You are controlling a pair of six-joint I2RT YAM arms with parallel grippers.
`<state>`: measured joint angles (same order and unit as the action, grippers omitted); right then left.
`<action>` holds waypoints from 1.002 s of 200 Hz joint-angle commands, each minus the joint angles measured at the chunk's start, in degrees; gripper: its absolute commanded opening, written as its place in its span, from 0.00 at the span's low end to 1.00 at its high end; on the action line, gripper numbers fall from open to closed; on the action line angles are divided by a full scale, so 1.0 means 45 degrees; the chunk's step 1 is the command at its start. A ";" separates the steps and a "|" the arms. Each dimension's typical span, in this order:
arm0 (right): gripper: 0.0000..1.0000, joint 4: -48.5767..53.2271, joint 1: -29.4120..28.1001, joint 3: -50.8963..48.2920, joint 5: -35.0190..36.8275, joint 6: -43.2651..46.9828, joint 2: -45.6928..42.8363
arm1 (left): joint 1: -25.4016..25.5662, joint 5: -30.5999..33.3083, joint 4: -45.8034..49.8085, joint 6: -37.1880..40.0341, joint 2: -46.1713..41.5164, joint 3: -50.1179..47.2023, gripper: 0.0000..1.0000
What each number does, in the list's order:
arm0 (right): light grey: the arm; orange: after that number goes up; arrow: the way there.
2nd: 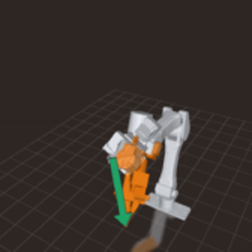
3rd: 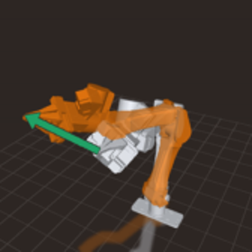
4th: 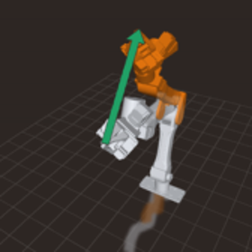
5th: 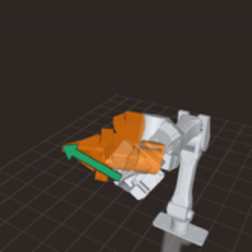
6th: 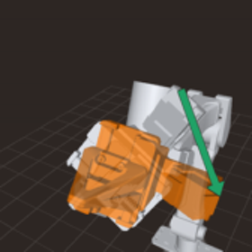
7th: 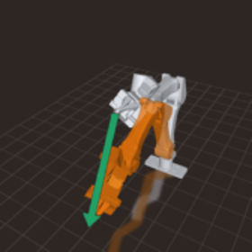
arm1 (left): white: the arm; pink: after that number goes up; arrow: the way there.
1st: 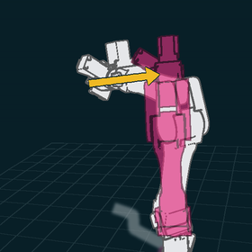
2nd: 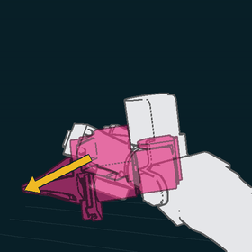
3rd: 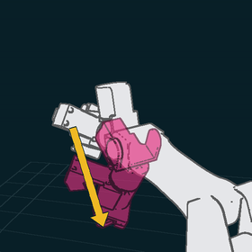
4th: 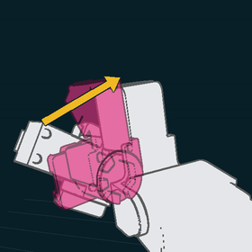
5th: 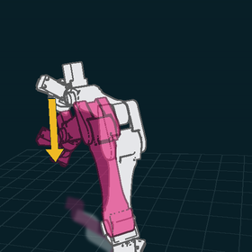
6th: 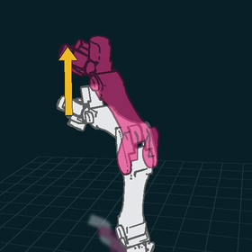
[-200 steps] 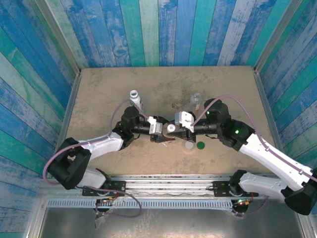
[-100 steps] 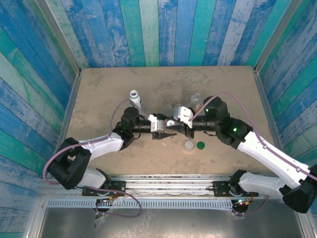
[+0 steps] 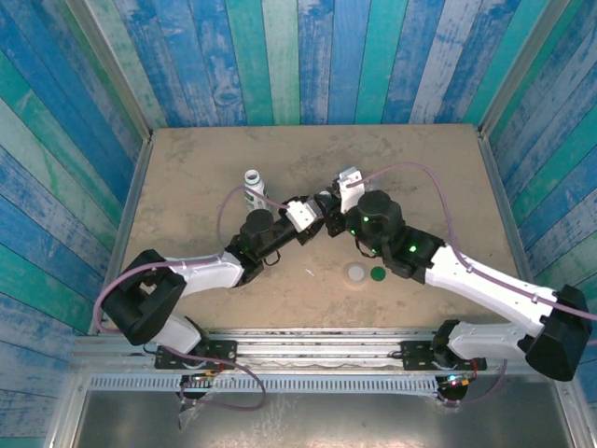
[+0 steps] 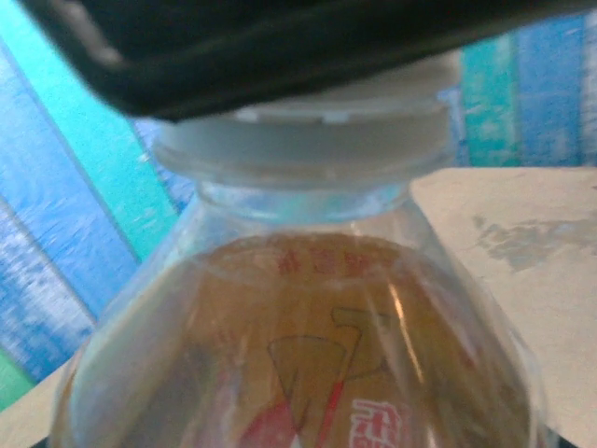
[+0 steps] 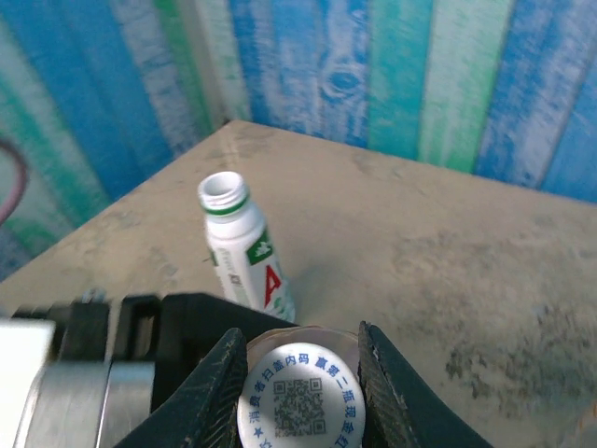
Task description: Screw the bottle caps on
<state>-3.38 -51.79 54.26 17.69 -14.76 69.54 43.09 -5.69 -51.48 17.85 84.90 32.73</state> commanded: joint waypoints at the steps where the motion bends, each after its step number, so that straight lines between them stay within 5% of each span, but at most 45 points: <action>1: 0.03 0.1062 0.0064 0.0293 0.2960 -0.2330 0.0482 | 0.0348 0.2450 -0.1352 0.0213 0.0359 0.0446 0.55; 33: 0.29 0.0503 0.0175 0.0281 0.1400 -0.0246 -0.0042 | 0.0317 0.2140 -0.0393 0.0126 -0.0086 0.0441 0.56; 75: 0.71 -0.0580 0.0644 -0.0506 -0.3808 0.4354 -0.2178 | -0.0989 -0.4030 -0.0020 -0.0971 -0.0443 0.0225 0.56; 89: 0.72 -0.0231 0.0881 -0.0629 -0.5513 0.5177 -0.2889 | -0.1341 -0.6969 0.0378 -0.0639 -0.0609 0.0308 0.58; 111: 0.72 0.0864 0.1238 -0.0533 -0.7458 0.5899 -0.3636 | -0.1353 -0.9514 0.1595 0.0176 -0.1012 0.0539 0.58; 153: 0.69 0.4047 0.1348 0.0475 -0.9729 0.7392 -0.3618 | -0.1348 -1.2166 0.2742 0.0736 -0.1305 0.0973 0.58; 200: 0.59 0.4194 0.1333 0.0116 -1.0251 0.7896 -0.3558 | -0.1320 -1.3187 0.2652 0.0659 -0.1421 0.1046 0.58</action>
<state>13.15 -45.98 54.96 -24.73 17.96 53.58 37.01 -59.24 -40.73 19.88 81.71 36.34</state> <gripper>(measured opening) 0.613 0.585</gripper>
